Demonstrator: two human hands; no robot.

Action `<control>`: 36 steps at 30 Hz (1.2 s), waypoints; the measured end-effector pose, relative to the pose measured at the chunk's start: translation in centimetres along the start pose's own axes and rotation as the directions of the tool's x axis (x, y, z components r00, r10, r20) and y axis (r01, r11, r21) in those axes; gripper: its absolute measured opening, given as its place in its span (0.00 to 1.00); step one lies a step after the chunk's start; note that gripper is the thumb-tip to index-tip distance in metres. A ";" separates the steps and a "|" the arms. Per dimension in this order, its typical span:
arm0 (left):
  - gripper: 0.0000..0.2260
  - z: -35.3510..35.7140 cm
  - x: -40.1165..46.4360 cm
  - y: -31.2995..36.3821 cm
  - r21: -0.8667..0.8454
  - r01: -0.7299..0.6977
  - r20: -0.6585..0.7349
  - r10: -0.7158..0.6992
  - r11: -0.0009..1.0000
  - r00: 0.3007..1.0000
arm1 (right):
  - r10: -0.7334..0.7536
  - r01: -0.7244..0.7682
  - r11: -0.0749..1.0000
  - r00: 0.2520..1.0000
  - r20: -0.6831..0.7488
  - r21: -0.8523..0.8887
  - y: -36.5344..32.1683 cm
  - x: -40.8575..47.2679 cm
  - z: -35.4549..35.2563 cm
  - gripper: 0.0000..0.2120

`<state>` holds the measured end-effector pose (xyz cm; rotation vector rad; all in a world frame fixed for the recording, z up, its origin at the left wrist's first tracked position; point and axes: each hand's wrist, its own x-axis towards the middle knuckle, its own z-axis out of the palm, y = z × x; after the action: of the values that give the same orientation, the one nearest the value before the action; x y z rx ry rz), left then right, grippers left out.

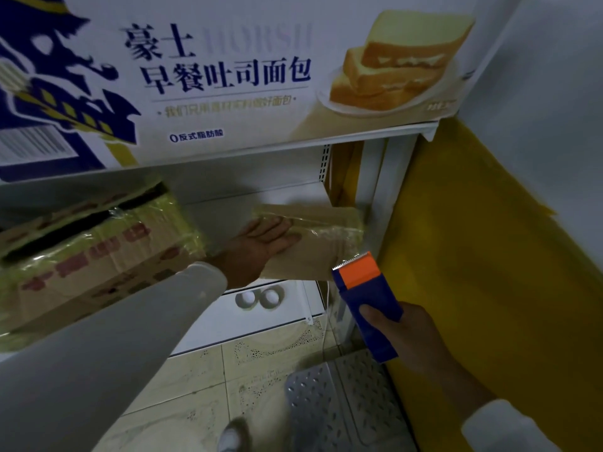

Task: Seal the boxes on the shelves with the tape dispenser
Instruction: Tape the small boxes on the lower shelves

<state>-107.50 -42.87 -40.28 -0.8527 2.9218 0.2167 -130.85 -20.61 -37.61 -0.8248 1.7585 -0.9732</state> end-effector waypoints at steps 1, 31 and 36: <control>0.41 0.2 0.0 0.2 -0.013 0.011 -0.024 -0.011 1.000 1.000 | -0.003 0.003 1.000 1.000 0.016 0.006 0.0 0.0 -0.1 0.20; 0.13 -4.1 -3.6 7.5 -0.903 0.075 0.055 -0.060 0.423 0.997 | -0.066 0.189 0.948 0.903 0.424 -0.256 -4.6 1.5 -1.0 0.07; 0.12 -4.4 -4.2 7.8 -0.962 0.139 0.104 -0.155 0.234 0.982 | -0.077 0.204 0.949 0.890 0.450 -0.241 -4.7 1.7 -0.6 0.09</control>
<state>-108.39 -34.85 -34.59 -1.1594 2.3492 2.1858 -131.45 -24.10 -34.00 -1.2651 1.4715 -0.5687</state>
